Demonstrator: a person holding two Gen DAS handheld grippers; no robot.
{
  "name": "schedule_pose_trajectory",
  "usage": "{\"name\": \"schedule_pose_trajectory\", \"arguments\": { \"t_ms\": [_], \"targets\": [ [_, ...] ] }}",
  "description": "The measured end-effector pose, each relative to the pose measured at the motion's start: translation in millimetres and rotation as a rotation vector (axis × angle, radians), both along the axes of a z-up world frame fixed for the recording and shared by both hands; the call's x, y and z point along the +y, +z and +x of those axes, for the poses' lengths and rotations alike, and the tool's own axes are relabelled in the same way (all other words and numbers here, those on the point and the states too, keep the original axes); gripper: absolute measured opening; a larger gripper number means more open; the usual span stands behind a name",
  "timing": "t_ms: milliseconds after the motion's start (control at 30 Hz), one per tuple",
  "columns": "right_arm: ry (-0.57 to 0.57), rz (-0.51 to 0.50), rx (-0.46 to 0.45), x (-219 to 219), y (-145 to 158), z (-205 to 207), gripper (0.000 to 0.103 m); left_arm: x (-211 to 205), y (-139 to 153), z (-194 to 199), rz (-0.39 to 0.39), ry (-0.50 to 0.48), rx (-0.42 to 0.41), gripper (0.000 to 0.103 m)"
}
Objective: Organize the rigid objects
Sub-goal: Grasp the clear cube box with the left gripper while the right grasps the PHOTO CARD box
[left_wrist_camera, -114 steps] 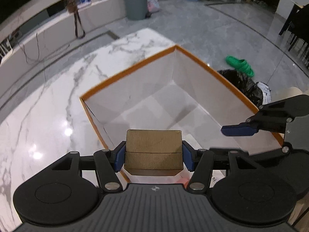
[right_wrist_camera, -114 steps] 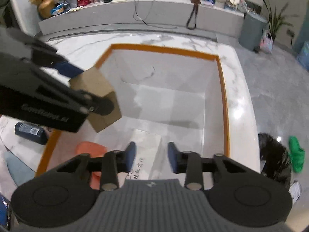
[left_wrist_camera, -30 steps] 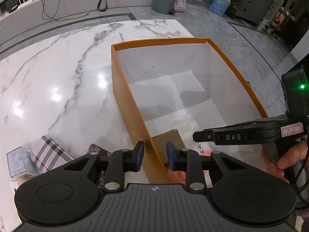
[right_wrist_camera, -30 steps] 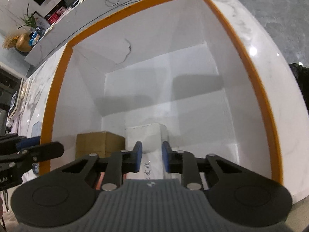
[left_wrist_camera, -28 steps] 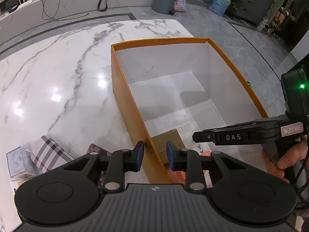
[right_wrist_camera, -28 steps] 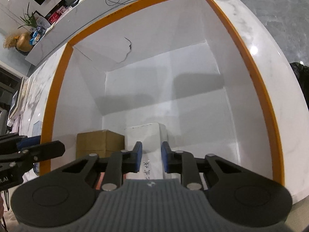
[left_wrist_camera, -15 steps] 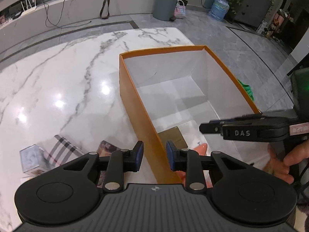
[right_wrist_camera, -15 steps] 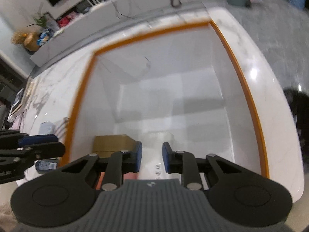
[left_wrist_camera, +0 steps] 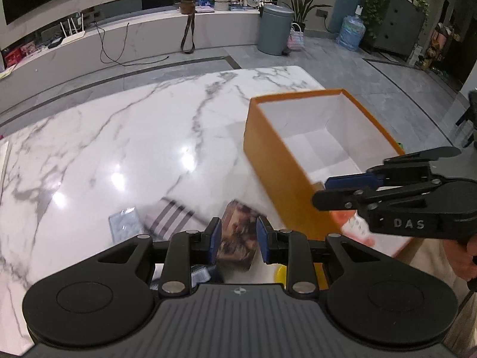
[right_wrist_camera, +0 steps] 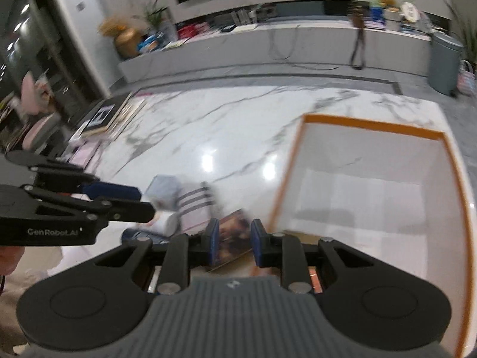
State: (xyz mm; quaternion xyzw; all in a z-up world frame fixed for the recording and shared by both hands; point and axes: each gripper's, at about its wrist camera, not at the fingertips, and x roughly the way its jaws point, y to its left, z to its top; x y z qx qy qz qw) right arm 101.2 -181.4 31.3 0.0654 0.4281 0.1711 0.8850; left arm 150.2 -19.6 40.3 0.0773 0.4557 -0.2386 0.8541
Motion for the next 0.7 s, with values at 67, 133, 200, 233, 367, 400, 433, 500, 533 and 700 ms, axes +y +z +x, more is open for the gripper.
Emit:
{"name": "schedule_pose_trajectory", "arguments": {
  "t_ms": [67, 133, 200, 233, 367, 400, 433, 500, 533, 700],
  "targets": [
    [0.027, -0.009, 0.018, 15, -4, 0, 0.023, 8, -9, -3, 0.010, -0.005, 0.004, 0.032],
    [0.053, -0.020, 0.039, 30, -12, 1, 0.023, 17, -22, -5, 0.048, -0.001, 0.002, 0.032],
    [0.077, -0.045, 0.060, 47, -20, -2, 0.023, 26, -33, -6, 0.075, -0.001, 0.008, 0.032],
    [0.089, -0.062, 0.073, 53, -26, -2, 0.023, 30, -39, -7, 0.085, -0.003, 0.012, 0.032],
    [0.132, -0.147, 0.130, 72, -47, 7, 0.027, 43, -54, -7, 0.095, -0.034, 0.011, 0.036],
    [0.141, -0.172, 0.139, 75, -51, 10, 0.027, 46, -58, -9, 0.111, -0.048, -0.003, 0.038],
    [0.148, -0.197, 0.145, 80, -54, 15, 0.027, 48, -61, -8, 0.124, -0.056, -0.010, 0.038],
    [0.167, -0.240, 0.153, 87, -58, 22, 0.034, 52, -67, -4, 0.135, -0.070, -0.012, 0.042],
    [0.174, -0.257, 0.155, 90, -60, 27, 0.035, 55, -69, -1, 0.138, -0.071, -0.012, 0.043],
    [0.191, -0.328, 0.179, 102, -71, 46, 0.045, 69, -80, 15, 0.158, -0.086, -0.006, 0.051]
  ]
}}
